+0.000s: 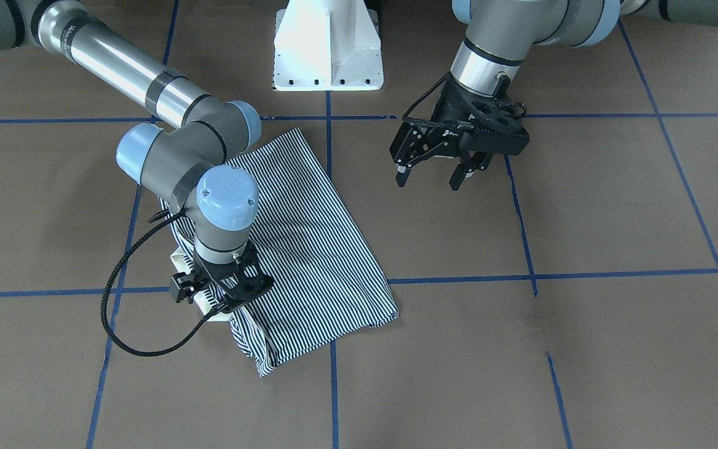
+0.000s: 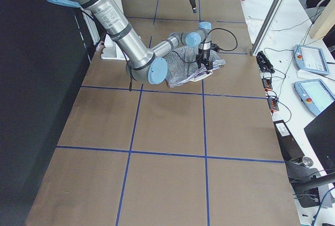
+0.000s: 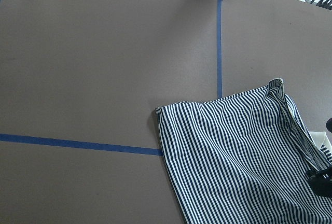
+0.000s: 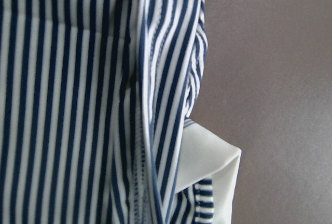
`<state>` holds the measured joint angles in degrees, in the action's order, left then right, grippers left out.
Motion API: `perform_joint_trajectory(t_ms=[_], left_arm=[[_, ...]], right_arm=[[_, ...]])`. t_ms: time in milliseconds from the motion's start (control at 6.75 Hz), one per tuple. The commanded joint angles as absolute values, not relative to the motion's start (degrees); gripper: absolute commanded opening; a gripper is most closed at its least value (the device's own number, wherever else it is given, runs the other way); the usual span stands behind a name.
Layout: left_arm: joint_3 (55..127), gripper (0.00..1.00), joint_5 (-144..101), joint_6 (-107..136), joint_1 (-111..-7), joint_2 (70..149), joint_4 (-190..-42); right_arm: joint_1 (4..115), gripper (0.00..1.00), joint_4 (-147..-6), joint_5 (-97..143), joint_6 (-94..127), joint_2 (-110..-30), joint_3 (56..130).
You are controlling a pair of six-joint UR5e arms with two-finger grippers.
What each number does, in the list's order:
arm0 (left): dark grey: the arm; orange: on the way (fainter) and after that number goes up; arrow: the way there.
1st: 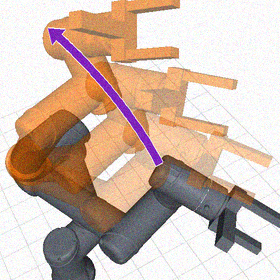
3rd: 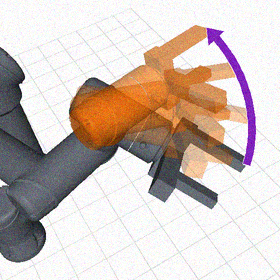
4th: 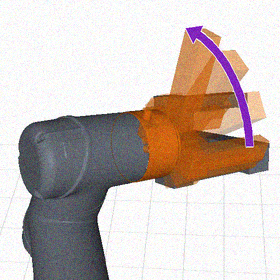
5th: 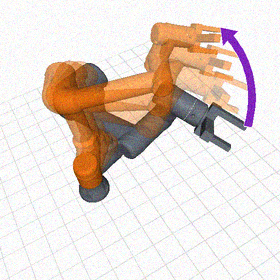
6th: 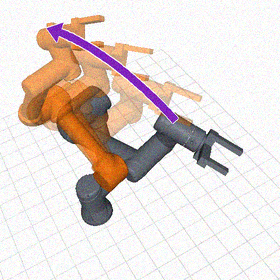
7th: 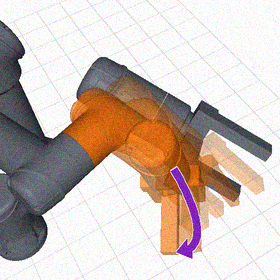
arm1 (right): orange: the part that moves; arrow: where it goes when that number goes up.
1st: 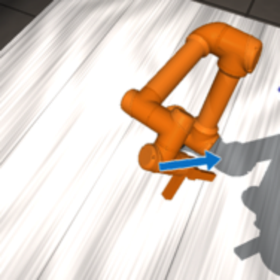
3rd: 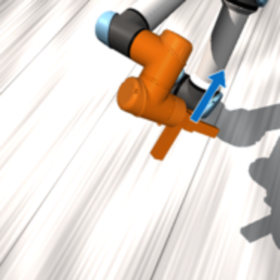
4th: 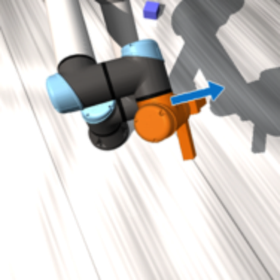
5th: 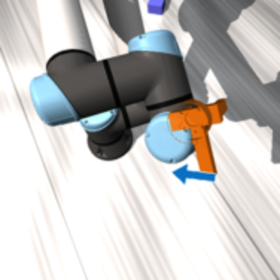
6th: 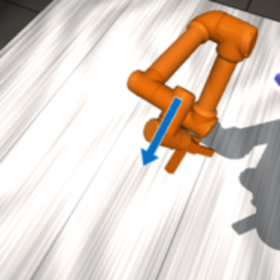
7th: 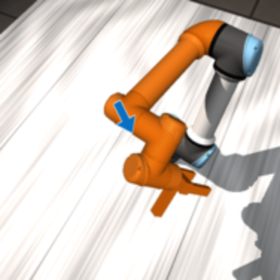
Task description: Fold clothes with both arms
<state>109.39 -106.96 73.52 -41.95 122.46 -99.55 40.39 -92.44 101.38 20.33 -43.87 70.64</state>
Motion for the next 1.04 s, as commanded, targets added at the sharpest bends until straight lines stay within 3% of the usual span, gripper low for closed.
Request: perform_joint_trajectory(t_ms=[0, 444, 889], left_arm=[[109.3, 1.00, -107.0, 75.0, -41.5, 123.2, -99.5], [109.2, 1.00, -106.9, 76.6, -40.5, 123.8, -99.5], [110.7, 1.00, -110.5, 83.8, -38.1, 123.7, -99.1]], right_arm=[[43.8, 1.00, -92.5, 101.3, 16.3, -44.9, 70.2], [51.7, 1.00, -88.2, 101.3, 8.3, -45.2, 64.1], [52.6, 1.00, -89.5, 111.8, 11.2, -40.4, 66.7]])
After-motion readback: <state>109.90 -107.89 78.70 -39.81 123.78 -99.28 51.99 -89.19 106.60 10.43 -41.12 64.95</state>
